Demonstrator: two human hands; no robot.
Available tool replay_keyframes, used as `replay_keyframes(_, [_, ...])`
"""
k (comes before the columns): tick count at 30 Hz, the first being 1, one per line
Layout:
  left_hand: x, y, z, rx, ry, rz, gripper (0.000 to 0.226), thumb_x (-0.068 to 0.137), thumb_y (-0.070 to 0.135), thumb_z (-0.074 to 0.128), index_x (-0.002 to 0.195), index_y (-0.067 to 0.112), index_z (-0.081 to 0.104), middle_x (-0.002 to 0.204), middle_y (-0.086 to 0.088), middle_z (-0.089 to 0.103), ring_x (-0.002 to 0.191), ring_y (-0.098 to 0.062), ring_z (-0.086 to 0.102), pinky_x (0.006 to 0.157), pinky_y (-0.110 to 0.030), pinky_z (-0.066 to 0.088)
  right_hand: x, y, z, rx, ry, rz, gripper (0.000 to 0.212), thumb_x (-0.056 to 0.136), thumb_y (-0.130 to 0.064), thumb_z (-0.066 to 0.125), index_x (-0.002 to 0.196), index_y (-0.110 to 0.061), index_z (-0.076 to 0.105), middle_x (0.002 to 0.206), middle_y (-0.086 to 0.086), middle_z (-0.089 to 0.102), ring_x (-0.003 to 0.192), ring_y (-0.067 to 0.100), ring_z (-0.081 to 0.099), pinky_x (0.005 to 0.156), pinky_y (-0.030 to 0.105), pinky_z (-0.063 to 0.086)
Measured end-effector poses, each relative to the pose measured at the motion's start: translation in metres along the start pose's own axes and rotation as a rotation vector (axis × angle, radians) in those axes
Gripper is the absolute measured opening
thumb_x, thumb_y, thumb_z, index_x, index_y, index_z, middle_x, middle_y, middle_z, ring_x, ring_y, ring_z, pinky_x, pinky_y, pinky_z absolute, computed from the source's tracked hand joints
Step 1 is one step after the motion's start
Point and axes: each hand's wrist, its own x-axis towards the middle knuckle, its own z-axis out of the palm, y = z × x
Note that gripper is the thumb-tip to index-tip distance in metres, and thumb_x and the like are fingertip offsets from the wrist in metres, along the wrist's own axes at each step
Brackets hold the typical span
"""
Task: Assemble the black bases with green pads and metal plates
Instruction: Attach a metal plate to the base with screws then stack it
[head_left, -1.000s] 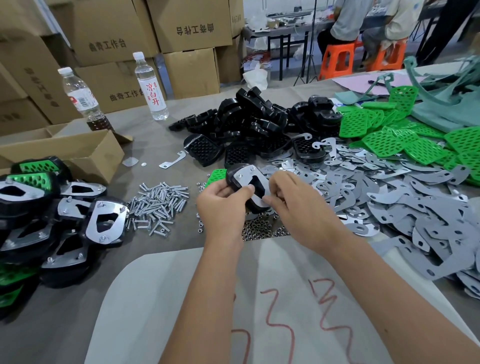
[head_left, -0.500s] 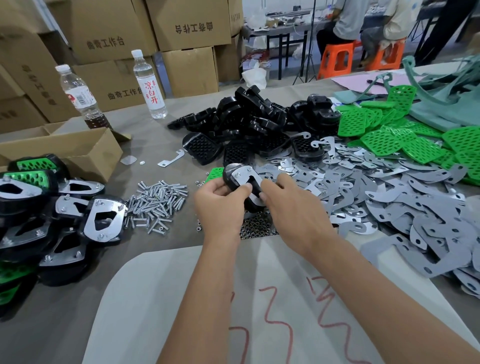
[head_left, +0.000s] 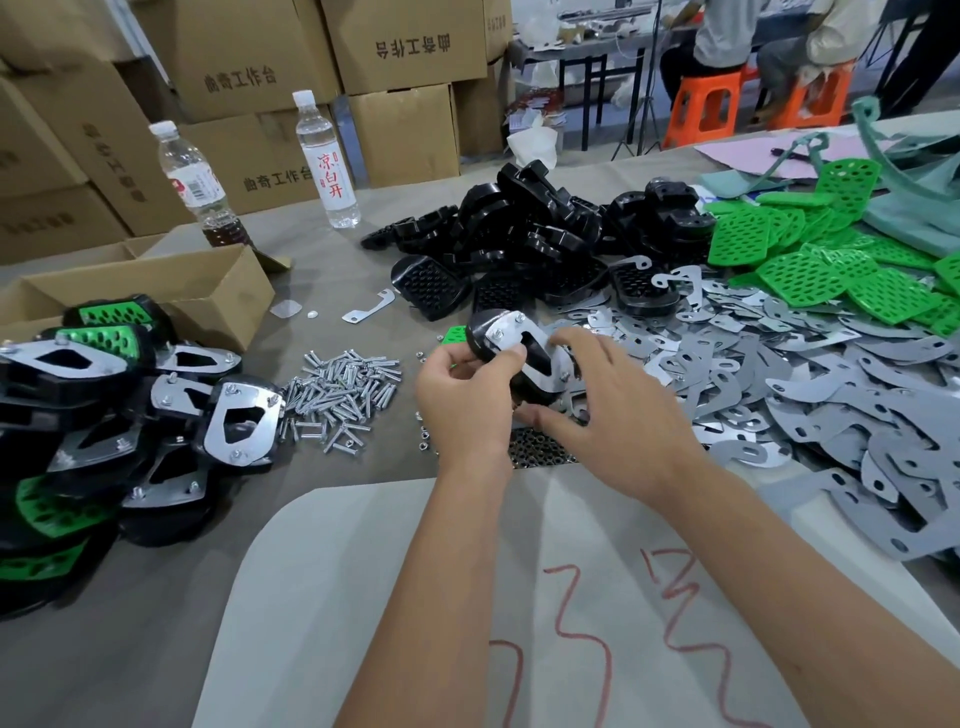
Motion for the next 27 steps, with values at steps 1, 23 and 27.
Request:
replay_keyframes(1, [0.001,0.0,0.0,0.002,-0.009,-0.023,0.023,0.078,0.009,0.082,0.082,0.011,0.06,0.079,-0.013,0.064,0.07,-0.03,0.061,0.06,-0.042,0.053,0.0,0.001,0.001,0.002,0.008,-0.008,0.059,0.083,-0.073,0.06,0.125,-0.036,0.041,0.12,-0.013,0.052,0.082,0.014,0.057,0.067,0.035,0.039])
replay_keyframes(23, [0.01,0.005,-0.007,-0.085,-0.212,-0.119,0.013,0.09,0.004,0.077,0.098,0.011,0.071,0.067,0.002,0.068,0.059,-0.01,0.066,0.063,-0.031,0.061,0.003,0.001,-0.015,0.985,-0.013,0.398,0.055,0.106,-0.058,0.04,0.086,-0.02,0.074,0.075,0.011,0.07,0.051,0.018,0.053,0.039,0.025,0.034])
replay_keyframes(27, [0.016,0.006,-0.013,-0.061,-0.221,-0.063,0.017,0.089,-0.002,0.073,0.102,0.008,0.072,0.058,0.008,0.064,0.055,-0.008,0.065,0.063,-0.031,0.061,0.005,0.003,-0.014,0.858,0.071,0.282,0.031,0.106,-0.033,0.057,0.083,-0.031,0.077,0.068,-0.012,0.066,0.054,0.001,0.052,0.046,0.014,0.038])
